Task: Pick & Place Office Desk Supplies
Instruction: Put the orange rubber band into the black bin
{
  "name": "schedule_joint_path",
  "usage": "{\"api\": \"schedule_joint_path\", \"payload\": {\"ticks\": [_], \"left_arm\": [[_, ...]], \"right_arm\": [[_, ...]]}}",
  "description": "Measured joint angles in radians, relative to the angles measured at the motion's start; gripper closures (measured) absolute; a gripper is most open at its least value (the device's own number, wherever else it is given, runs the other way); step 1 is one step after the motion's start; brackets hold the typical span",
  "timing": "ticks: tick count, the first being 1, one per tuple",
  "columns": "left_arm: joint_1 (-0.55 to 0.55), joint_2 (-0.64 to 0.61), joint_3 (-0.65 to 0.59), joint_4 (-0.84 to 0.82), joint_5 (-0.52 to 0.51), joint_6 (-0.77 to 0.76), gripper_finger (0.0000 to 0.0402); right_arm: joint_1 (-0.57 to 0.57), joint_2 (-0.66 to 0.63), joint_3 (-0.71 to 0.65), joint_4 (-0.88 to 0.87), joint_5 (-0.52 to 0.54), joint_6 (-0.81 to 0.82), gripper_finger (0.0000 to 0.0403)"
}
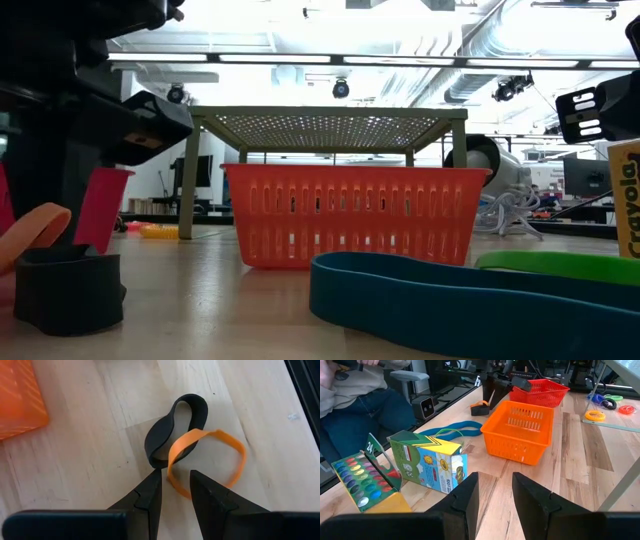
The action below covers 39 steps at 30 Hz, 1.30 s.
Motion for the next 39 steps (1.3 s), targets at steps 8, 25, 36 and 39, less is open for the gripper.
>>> {"api": "schedule_joint_path", "payload": {"ticks": [8,25,36,39], "left_arm": [[0.0,0.0,0.0,0.0,0.0,0.015,0.0335],[0.0,0.0,0.001,-0.003,0.02,0.01,0.04],[0.0,-0.105,0.002,-0.017,0.019,0.037,0.0401],[0.0,-0.146,0.002,-0.028,0.016,0.038,0.0401]], "right_arm": [[0.0,0.0,0.0,0.0,0.0,0.0,0.0296],[0.0,0.0,0.0,0.0,0.0,0.0,0.0296],[0.0,0.0,0.0,0.0,0.0,0.0,0.0296],[0.0,0.0,0.0,0.0,0.0,0.0,0.0296]]}}
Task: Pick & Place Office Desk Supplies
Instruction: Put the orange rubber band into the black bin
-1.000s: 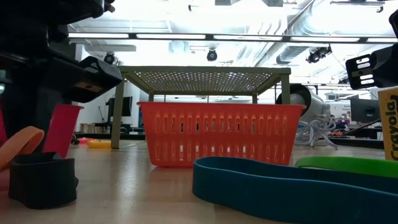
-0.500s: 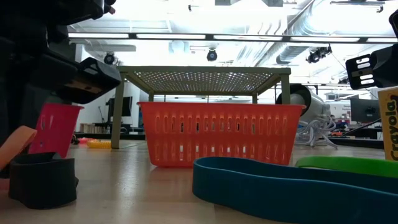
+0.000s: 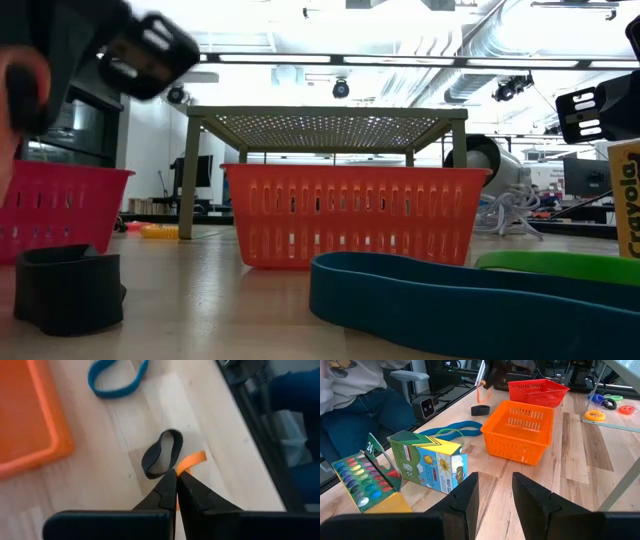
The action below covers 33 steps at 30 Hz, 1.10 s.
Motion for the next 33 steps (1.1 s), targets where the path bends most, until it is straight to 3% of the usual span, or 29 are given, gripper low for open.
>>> {"api": "schedule_joint_path", "payload": {"ticks": [17,28,33], "left_arm": [[-0.03,-0.058,0.0,-0.056,-0.006,-0.01,0.0401],[-0.199,-0.205,0.0,-0.298,-0.178,-0.239,0.0401],[-0.275,-0.254,0.0,-0.411,-0.209,-0.396,0.0401]], "right_arm": [[0.0,0.0,0.0,0.0,0.0,0.0,0.0296],[0.0,0.0,0.0,0.0,0.0,0.0,0.0296],[0.0,0.0,0.0,0.0,0.0,0.0,0.0296]]}}
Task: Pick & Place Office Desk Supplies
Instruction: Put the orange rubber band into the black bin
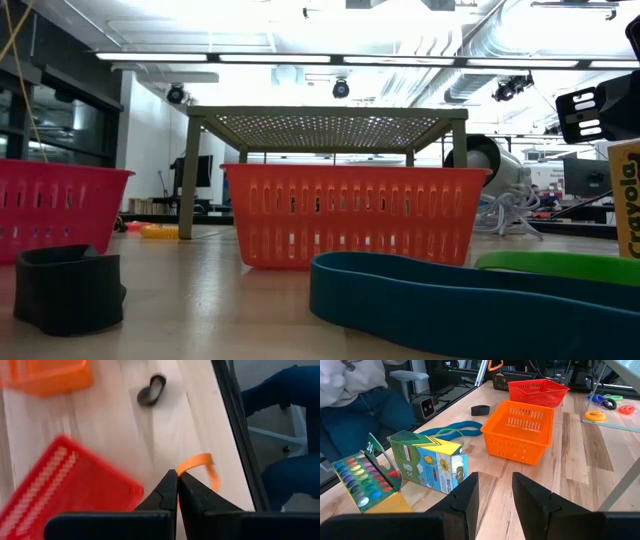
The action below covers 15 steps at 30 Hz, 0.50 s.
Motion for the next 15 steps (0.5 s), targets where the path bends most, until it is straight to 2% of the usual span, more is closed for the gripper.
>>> {"api": "schedule_joint_path", "payload": {"ticks": [7,15], "left_arm": [[-0.114,-0.031,0.0,-0.143,-0.002,-0.218,0.0401],[-0.264,-0.039,0.0,-0.215,-0.096,-0.412,0.0401]], "right_arm": [[0.0,0.0,0.0,0.0,0.0,0.0,0.0296],[0.0,0.0,0.0,0.0,0.0,0.0,0.0296]]}}
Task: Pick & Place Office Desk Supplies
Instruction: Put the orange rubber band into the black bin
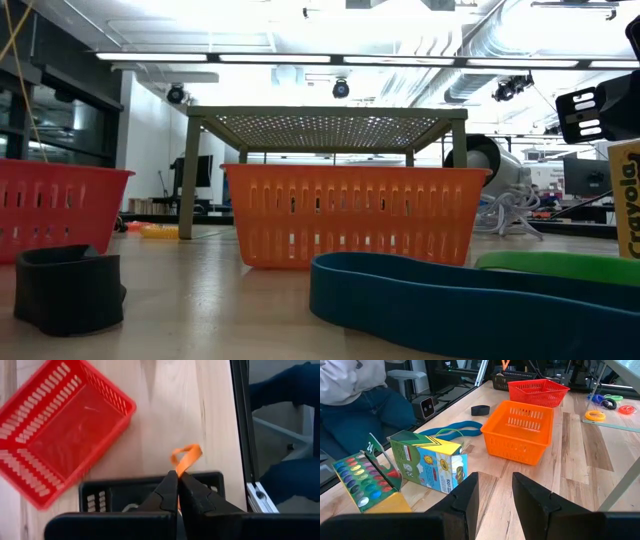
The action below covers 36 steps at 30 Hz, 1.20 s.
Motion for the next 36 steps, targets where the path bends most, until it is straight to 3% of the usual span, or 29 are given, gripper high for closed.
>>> {"api": "schedule_joint_path", "payload": {"ticks": [10,17,36], "left_arm": [[-0.092,0.0,-0.014,-0.081,-0.055,-0.195,0.0401],[-0.097,0.036,-0.085,-0.087,-0.002,-0.285,0.0401],[-0.096,0.072,-0.09,-0.083,0.049,-0.337,0.0401]], "right_arm": [[0.0,0.0,0.0,0.0,0.0,0.0,0.0296],[0.0,0.0,0.0,0.0,0.0,0.0,0.0296],[0.0,0.0,0.0,0.0,0.0,0.0,0.0296]]}}
